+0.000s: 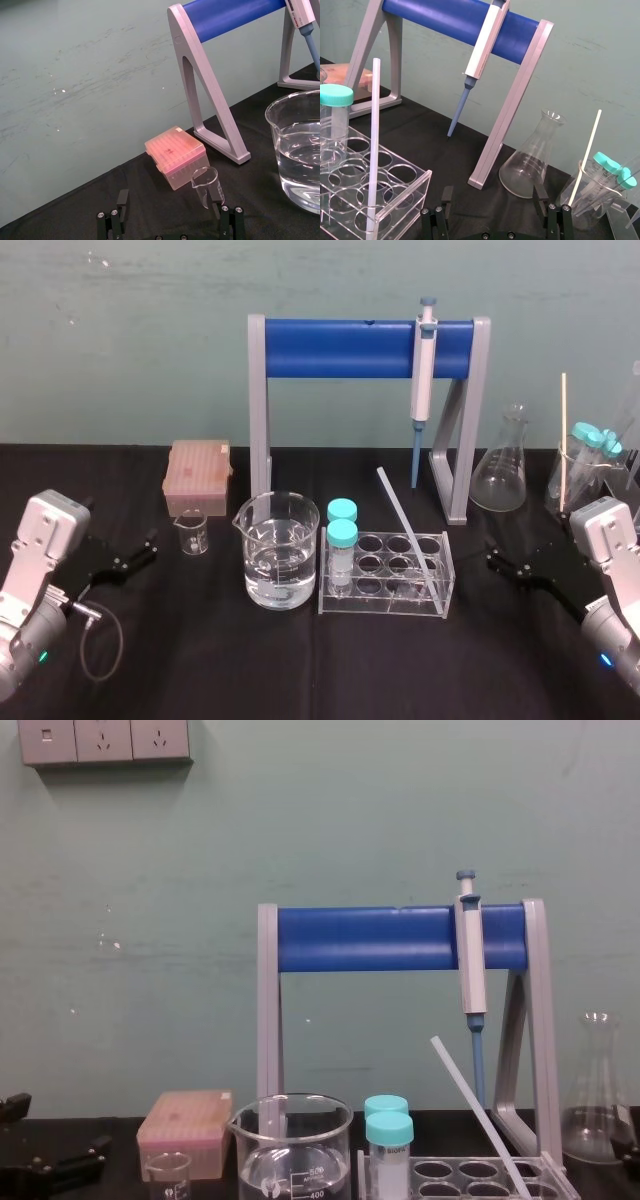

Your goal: Pick up the stirring rod with one hand, then place it down.

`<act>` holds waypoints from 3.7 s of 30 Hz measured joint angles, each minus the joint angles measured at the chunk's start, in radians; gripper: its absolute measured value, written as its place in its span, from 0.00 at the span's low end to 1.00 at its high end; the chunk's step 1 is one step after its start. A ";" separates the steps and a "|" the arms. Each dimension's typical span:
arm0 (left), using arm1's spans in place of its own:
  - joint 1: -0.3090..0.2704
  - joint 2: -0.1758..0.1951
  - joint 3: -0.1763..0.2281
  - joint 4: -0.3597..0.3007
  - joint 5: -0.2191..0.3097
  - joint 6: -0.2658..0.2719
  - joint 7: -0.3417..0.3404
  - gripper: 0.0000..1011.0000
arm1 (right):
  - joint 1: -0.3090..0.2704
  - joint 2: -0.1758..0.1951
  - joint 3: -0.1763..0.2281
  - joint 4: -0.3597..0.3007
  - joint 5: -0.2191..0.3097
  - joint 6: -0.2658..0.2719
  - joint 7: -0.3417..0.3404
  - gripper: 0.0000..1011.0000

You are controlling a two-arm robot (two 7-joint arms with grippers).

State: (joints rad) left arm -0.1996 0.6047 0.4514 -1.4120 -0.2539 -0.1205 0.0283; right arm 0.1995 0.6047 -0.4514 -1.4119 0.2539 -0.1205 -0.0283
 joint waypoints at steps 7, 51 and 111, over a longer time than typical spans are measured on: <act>0.000 0.000 0.000 0.000 0.000 0.000 0.000 0.99 | 0.000 0.000 0.000 0.000 0.000 0.000 0.000 0.99; 0.000 0.000 0.000 0.000 0.000 0.000 0.000 0.99 | 0.000 0.000 0.000 0.000 0.000 0.000 0.000 0.99; 0.000 0.000 0.000 0.000 0.000 0.000 0.000 0.99 | 0.300 -0.223 -0.017 0.304 0.189 0.054 0.611 0.99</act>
State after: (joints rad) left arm -0.1995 0.6047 0.4514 -1.4120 -0.2539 -0.1205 0.0283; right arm 0.4999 0.3818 -0.4681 -1.1081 0.4428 -0.0668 0.5831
